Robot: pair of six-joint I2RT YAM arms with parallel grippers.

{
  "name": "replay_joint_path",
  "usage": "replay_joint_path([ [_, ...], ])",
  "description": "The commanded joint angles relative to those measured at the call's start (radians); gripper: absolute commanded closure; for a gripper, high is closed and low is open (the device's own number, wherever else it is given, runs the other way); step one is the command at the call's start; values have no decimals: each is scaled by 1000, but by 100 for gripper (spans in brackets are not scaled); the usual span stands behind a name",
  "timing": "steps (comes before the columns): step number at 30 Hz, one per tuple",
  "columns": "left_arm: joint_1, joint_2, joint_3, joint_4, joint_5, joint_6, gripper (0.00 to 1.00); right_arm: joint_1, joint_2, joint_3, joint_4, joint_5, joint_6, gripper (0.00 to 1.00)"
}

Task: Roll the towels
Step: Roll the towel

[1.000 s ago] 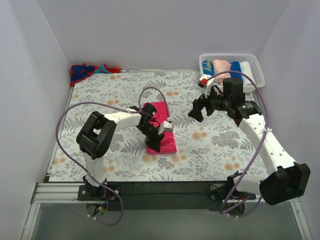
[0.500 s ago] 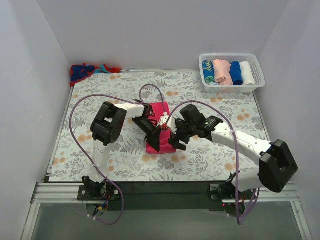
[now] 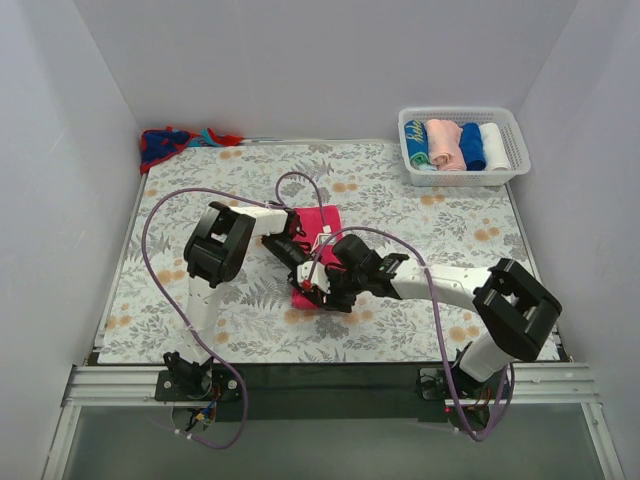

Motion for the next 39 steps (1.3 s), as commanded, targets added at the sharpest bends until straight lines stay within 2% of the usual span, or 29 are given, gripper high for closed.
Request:
replay_joint_path([
  [1,12,62,-27,78,-235,43,89,0,63,-13,67,2,-23,61],
  [4,32,13,-37,101,-228,20,78,-2,111,6,25,-31,-29,71],
  [7,63,-66,-59,118,-202,-10,71,-12,141,63,-101,-134,-44,87],
  [8,73,-90,-63,118,-197,-21,68,-17,141,72,-139,-178,-49,96],
  [9,93,-114,-76,118,-186,-26,68,-17,140,79,-149,-189,-49,99],
  [14,179,-280,-114,133,-205,-47,61,-58,177,140,-248,-319,-14,99],
  [20,333,-478,-177,221,-271,-72,59,-141,275,235,-331,-505,83,99],
  [23,333,-689,-252,326,-318,-26,54,-176,379,313,-408,-600,106,99],
  [25,284,-857,-362,418,-395,-15,51,-187,454,345,-431,-671,126,99],
  [30,43,-1113,-647,579,-637,28,50,-220,574,431,-476,-759,160,99],
  [32,-11,-1189,-708,658,-680,33,50,-241,612,444,-485,-772,166,99],
  [39,-254,-1210,-827,822,-809,57,49,-284,704,461,-523,-805,155,99],
])
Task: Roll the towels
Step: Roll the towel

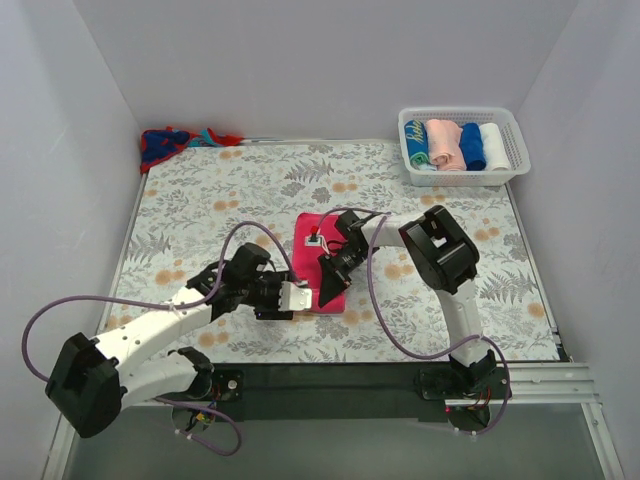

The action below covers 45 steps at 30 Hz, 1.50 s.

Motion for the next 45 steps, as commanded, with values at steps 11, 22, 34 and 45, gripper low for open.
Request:
replay_joint_path([
  [11,-253,146,-78,365,-178,129,50,-21,151,40,-116,72,-32,99],
  [22,-264,347,-23,325,-252,71,82,-34,100,53,-162,84,-21,98],
  [34,-245,439,104,-25,18,-20,99,-280,-145,192,-269,286,33,41],
  [45,-23,825,420,-357,335,-21,99,-337,-648,-59,-225,489,-68,40],
])
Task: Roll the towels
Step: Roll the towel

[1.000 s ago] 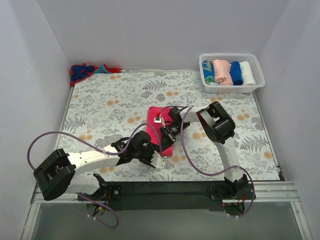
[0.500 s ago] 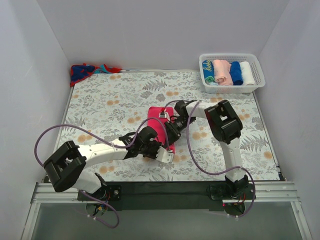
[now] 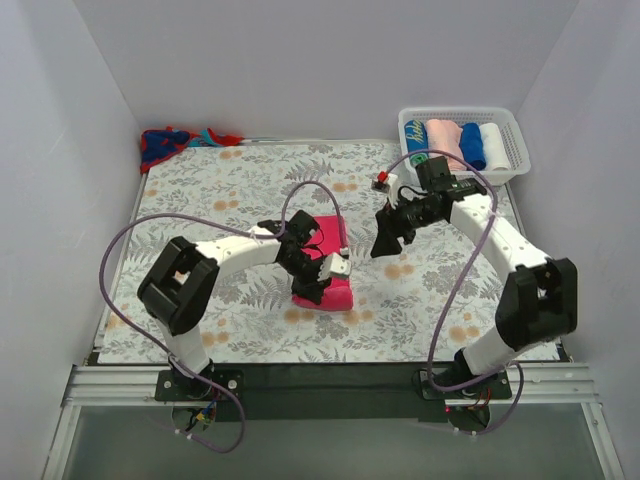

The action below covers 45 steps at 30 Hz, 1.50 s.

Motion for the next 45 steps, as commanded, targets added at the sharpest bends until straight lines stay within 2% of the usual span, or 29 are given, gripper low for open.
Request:
replay_joint_path([
  [1,66,188,44,-279,160,-16,99,30,-127,-117,27,88,-64,40],
  [3,104,243,89,-304,171,-13,99,68,-183,-159,51,146,-95,40],
  [6,132,354,177,-390,194,35,98,200,-261,-246,122,252,-113,40],
  [10,155,467,256,-485,223,81,96,370,-226,-270,217,352,-141,40],
  [14,181,544,299,-519,252,93,96,470,-168,-257,321,448,-166,38],
  [19,219,581,326,-537,262,109,94,576,-120,-316,465,482,-198,36],
  [27,241,604,361,-537,277,102,94,639,-65,-411,581,435,-215,41],
  [33,261,600,372,-522,297,90,93,654,-4,-448,604,433,-236,62],
  [34,264,596,373,-519,303,89,91,653,7,-446,604,433,-233,68],
  [35,269,577,373,-511,309,81,88,653,16,-448,601,427,-232,80],
  [37,282,544,364,-477,323,55,84,654,33,-449,585,410,-232,91],
  [38,291,505,361,-462,323,44,78,653,38,-448,578,387,-230,99],
  [43,359,345,313,-349,314,-52,65,639,69,-399,458,295,-206,99],
  [45,411,275,301,-335,303,-56,55,630,96,-373,388,243,-184,99],
])
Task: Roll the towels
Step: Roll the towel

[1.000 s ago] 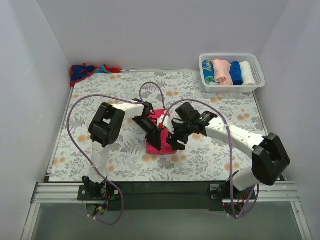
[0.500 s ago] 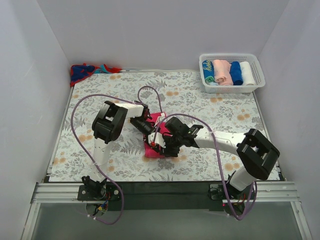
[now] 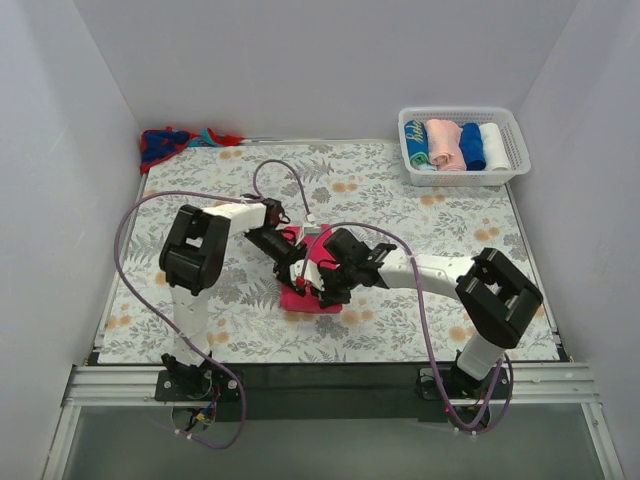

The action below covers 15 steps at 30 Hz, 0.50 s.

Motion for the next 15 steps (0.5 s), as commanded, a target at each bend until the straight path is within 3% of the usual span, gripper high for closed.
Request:
replay_joint_path([
  [1,110,-145,-9,167,-168,-7,54,-1,83,31,-215,-135,45,99],
  [7,352,-259,20,161,-211,-9,52,-30,190,166,-355,-262,148,99],
  [10,417,-441,8,213,-255,-12,50,-58,276,255,-416,-335,179,99],
  [12,417,-597,-49,259,-304,13,41,-70,346,324,-479,-384,173,99],
  [14,417,-736,-127,313,-361,-40,7,-83,414,387,-522,-426,171,99],
  [15,417,-800,-176,348,-417,-129,2,-89,463,435,-557,-432,171,99],
])
